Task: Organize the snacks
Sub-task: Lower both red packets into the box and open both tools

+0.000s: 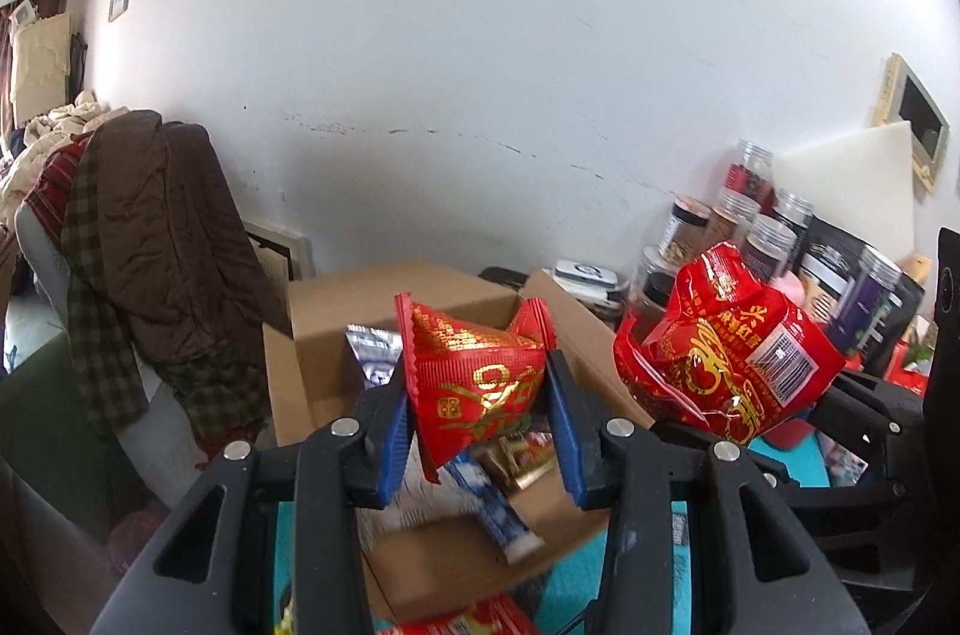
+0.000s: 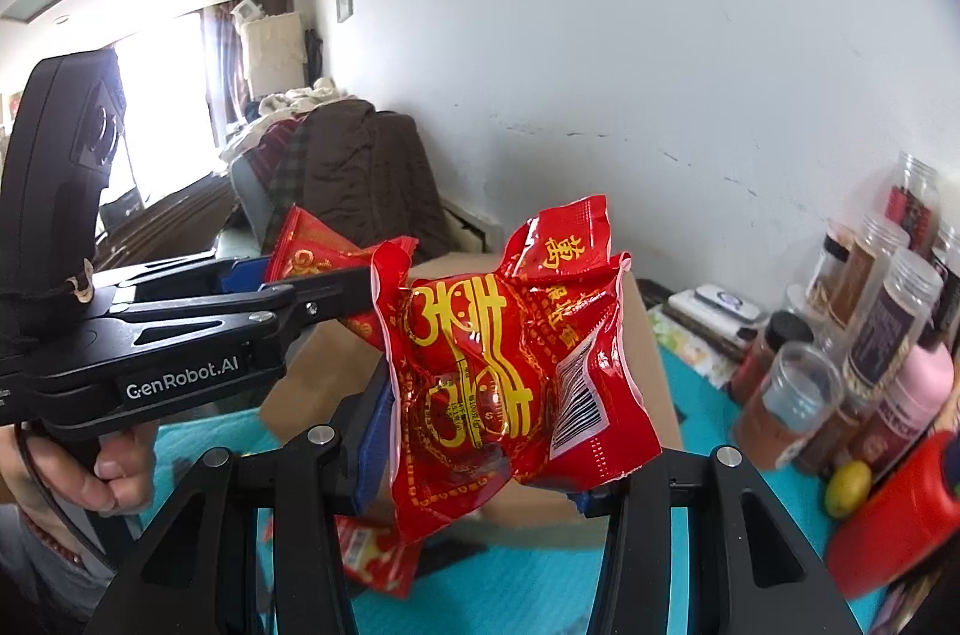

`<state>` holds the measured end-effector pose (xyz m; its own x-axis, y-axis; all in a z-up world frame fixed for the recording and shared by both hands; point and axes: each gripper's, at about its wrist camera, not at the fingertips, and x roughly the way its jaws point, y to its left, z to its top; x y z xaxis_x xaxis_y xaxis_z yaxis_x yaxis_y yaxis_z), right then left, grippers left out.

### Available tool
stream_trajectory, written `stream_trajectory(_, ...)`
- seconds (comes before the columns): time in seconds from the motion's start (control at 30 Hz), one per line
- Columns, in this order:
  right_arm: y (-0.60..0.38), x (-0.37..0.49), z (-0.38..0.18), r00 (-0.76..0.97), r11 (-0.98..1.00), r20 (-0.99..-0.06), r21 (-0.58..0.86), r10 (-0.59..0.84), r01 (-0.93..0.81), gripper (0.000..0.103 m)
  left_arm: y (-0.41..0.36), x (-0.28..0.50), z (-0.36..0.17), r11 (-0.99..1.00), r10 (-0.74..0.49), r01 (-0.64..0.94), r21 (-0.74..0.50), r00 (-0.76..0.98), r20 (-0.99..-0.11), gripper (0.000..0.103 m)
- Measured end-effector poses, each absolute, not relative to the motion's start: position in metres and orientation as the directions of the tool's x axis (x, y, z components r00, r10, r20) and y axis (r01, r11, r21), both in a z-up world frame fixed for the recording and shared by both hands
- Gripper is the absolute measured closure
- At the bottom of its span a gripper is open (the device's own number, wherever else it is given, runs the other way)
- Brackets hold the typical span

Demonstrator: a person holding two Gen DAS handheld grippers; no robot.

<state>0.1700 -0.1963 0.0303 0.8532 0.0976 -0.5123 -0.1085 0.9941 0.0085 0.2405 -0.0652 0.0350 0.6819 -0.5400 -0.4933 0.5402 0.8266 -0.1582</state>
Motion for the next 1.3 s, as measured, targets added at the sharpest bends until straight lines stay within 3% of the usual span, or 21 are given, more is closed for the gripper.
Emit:
stream_trajectory(0.47,-0.228,0.235,0.021,0.841,0.996,-0.536,0.079,0.076,-0.039,0.057,-0.092,0.311,0.018,0.838,-0.512,0.525,-0.148,0.664,-0.545,0.063)
stream_trajectory(0.87,-0.224,0.277,-0.017,0.763,0.994,-0.639,0.101,0.098,-0.043,0.056,-0.102,0.34,-0.039,0.87,-0.444,0.468,-0.155,0.607,-0.659,0.063)
stream_trajectory(1.3,-0.231,0.295,-0.041,0.705,0.991,-0.701,0.129,0.108,-0.023,0.053,-0.106,0.351,-0.054,0.899,-0.355,0.427,-0.092,0.591,-0.724,0.063)
